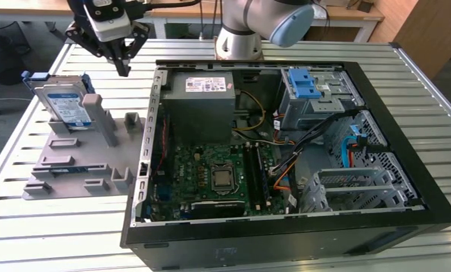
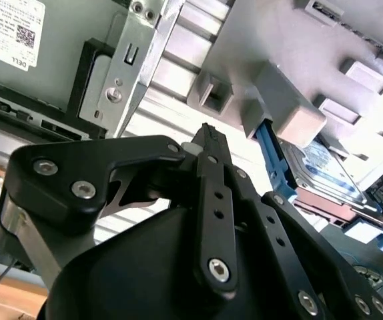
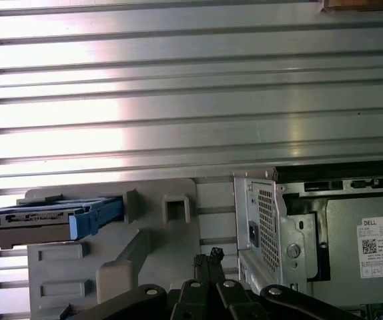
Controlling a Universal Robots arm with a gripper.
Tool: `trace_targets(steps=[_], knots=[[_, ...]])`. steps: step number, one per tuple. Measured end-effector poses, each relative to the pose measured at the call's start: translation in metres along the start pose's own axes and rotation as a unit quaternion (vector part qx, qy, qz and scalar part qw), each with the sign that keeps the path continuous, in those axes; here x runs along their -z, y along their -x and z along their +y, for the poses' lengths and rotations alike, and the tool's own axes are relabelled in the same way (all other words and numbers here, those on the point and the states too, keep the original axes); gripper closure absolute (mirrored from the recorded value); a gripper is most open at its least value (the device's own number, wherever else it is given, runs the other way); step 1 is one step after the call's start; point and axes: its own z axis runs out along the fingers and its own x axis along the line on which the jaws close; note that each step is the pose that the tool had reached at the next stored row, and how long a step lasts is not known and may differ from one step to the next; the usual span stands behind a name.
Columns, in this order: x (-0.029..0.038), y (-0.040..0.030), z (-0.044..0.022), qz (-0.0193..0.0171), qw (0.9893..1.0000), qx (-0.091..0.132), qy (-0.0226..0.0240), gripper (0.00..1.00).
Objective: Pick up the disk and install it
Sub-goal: 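Reach for the disk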
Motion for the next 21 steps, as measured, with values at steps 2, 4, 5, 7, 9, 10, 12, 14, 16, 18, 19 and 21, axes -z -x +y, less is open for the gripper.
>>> trace_targets(steps=[2,4,5,7,9,10,12,14,16,18,19,21], knots=[[0.0009,-0.0053,-0.0003,0.0012,1.0000,0.000,0.0055,0.89],[0.0012,-0.0113,-0.0008,0.0025,0.9999,0.000,0.0145,0.89],[0.0014,-0.0146,-0.0011,0.0031,0.9998,0.000,0.0192,0.89],[0.0017,-0.0214,-0.0015,0.0042,0.9997,-0.001,0.0255,0.89],[0.0018,-0.0294,-0.0021,0.0052,0.9996,-0.001,0.0287,0.89],[0.0020,-0.0319,-0.0023,0.0052,0.9996,-0.001,0.0287,0.89],[0.0028,-0.0357,-0.0026,0.0052,0.9996,-0.001,0.0286,0.89],[0.0059,-0.0360,-0.0025,0.0053,0.9996,0.000,0.0281,0.89],[0.0100,-0.0360,-0.0022,0.0052,0.9996,0.001,0.0265,0.89],[0.0136,-0.0359,-0.0020,0.0053,0.9997,0.003,0.0253,0.89],[0.0138,-0.0360,-0.0021,0.0052,0.9997,0.003,0.0253,0.89],[0.0138,-0.0359,-0.0021,0.0051,0.9997,0.003,0.0243,0.89]])
